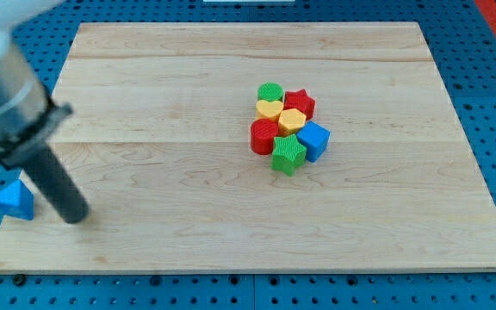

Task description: Slide the blue triangle above the red star

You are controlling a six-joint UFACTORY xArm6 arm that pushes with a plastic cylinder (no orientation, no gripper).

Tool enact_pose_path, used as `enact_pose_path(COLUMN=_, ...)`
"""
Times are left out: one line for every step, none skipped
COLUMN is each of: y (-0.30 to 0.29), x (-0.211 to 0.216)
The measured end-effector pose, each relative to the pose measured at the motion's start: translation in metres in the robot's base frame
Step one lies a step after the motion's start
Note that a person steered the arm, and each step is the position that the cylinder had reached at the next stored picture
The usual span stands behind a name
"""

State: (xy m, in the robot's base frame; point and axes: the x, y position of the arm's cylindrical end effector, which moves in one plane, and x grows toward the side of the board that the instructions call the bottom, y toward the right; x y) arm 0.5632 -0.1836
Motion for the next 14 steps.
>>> enact_pose_path(y=-0.014, x=0.033)
enact_pose_path(y=-0.119, x=0.031)
enact_pose_path(y=-0.121, x=0.027)
enact_pose_path(y=-0.11, x=0.007)
enact_pose_path(y=-0.11, x=-0.023)
enact_pose_path(y=-0.108, x=-0.051)
enact_pose_path(y=-0.088, x=-0.07)
enact_pose_path(y=-0.048, x=-0.071)
enact_pose_path(y=-0.008, x=-0.071)
enact_pose_path(y=0.023, x=-0.071)
enact_pose_path(y=0.006, x=-0.099)
enact_pose_path(y=0.051, x=-0.096)
enact_pose_path(y=0.098, x=-0.093)
enact_pose_path(y=0.12, x=-0.101)
